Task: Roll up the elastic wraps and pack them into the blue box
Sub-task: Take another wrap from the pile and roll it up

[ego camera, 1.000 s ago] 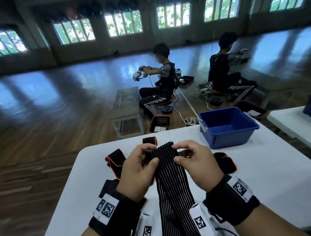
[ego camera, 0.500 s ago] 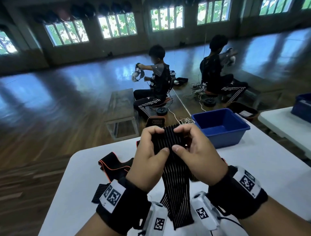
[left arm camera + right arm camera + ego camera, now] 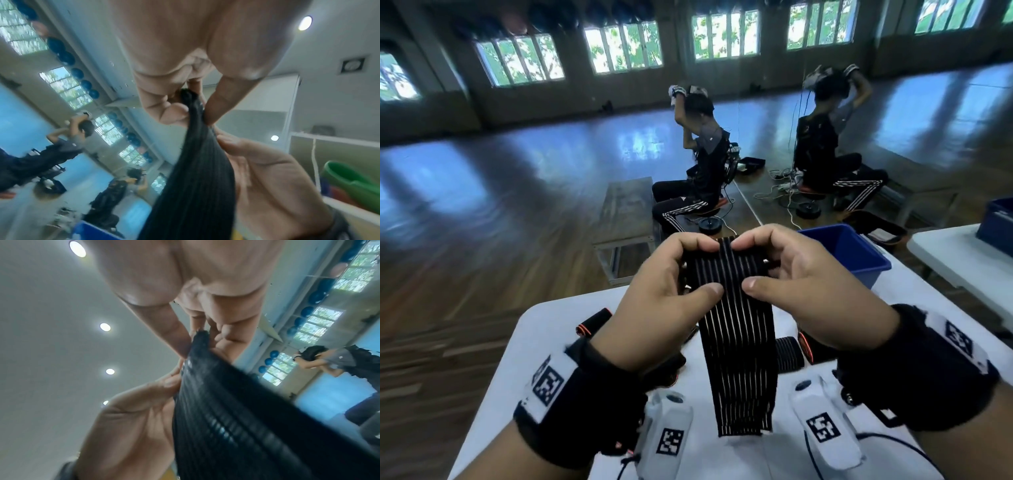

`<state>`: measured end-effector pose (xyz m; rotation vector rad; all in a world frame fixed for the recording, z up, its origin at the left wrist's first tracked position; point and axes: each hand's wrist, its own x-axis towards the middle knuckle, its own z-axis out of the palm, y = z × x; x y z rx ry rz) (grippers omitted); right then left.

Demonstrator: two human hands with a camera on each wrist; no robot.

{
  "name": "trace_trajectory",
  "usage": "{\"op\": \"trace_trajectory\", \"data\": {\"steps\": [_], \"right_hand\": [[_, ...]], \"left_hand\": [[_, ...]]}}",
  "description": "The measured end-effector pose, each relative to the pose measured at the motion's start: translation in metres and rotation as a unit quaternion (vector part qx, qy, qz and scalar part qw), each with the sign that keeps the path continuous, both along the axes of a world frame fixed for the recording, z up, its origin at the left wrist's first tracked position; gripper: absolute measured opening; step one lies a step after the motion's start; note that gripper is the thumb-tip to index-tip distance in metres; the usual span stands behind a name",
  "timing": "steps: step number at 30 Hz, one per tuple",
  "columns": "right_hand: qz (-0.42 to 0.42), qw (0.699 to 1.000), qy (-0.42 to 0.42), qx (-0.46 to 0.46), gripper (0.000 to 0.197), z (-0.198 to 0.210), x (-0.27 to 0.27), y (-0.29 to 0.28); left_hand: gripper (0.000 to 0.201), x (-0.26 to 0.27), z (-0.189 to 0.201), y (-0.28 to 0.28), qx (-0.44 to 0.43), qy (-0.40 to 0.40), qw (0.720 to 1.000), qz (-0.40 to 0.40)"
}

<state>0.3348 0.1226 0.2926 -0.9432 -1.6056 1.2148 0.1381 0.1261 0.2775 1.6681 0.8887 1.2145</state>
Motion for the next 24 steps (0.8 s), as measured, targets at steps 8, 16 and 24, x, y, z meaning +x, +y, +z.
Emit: {"op": "trace_trajectory", "data": {"steps": [8, 16, 24], "right_hand": [[-0.113, 0.976, -0.182, 0.049, 0.028, -0.032, -0.012, 0.110], [-0.161, 0.963, -0.148, 0.156, 0.047, 0.003, -0.009, 0.144], [-0.105, 0.935, -0.335, 0.056, 0.016, -0.121, -0.003, 0.104]], "left_hand": [[0.034, -0.007, -0.021, 0.095, 0.007, 0.199, 0.973, 0.118], [0.041, -0.008, 0.015, 0.125, 0.086, 0.111, 0.973, 0.186], [0.020, -0.008, -0.120, 0.079, -0.007, 0.306, 0.939, 0.154]]}}
